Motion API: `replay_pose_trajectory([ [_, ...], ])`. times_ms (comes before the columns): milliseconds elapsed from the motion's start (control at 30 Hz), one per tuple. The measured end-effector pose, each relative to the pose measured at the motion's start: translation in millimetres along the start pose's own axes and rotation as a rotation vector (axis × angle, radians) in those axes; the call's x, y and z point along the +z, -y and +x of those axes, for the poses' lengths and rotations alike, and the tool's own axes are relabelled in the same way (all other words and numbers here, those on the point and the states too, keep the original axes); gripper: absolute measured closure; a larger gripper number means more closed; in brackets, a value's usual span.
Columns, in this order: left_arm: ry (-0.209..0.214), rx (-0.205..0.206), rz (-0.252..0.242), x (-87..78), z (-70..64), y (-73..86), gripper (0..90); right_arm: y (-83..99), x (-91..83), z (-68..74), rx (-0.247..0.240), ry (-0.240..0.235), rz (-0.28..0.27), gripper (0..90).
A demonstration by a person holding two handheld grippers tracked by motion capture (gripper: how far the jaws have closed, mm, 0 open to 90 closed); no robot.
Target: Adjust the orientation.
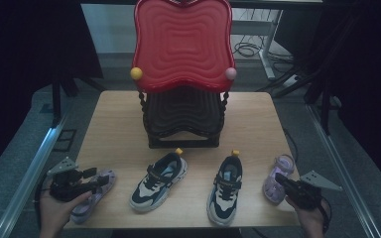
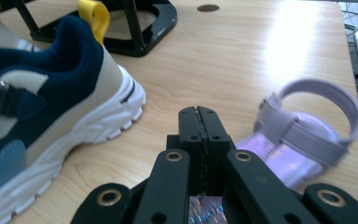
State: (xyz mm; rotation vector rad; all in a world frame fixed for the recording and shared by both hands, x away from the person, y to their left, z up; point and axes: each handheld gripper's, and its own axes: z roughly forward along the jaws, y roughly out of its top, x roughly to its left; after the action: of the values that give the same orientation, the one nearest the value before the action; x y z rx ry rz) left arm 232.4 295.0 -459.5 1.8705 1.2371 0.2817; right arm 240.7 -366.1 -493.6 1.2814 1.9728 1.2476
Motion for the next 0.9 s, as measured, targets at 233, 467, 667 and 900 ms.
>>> replay_pose_trajectory([
  [233,-0.006,-0.004,-0.004,-1.1,0.3,0.3,35.5,12.9,-6.9,-6.8,0.006,0.024,0.034,90.0],
  [467,-0.005,0.0,0.004,0.7,-1.1,0.6,35.5,21.2,-14.8,-9.1,0.019,0.055,0.04,90.0],
  [667,-0.005,0.003,0.008,2.0,-2.2,0.4,35.5,32.2,-23.2,-18.5,0.041,0.091,0.063,90.0],
  [900,-0.002,0.008,0.018,5.0,-3.4,0.5,35.6,41.8,-21.0,-28.7,0.057,0.129,0.103,90.0],
])
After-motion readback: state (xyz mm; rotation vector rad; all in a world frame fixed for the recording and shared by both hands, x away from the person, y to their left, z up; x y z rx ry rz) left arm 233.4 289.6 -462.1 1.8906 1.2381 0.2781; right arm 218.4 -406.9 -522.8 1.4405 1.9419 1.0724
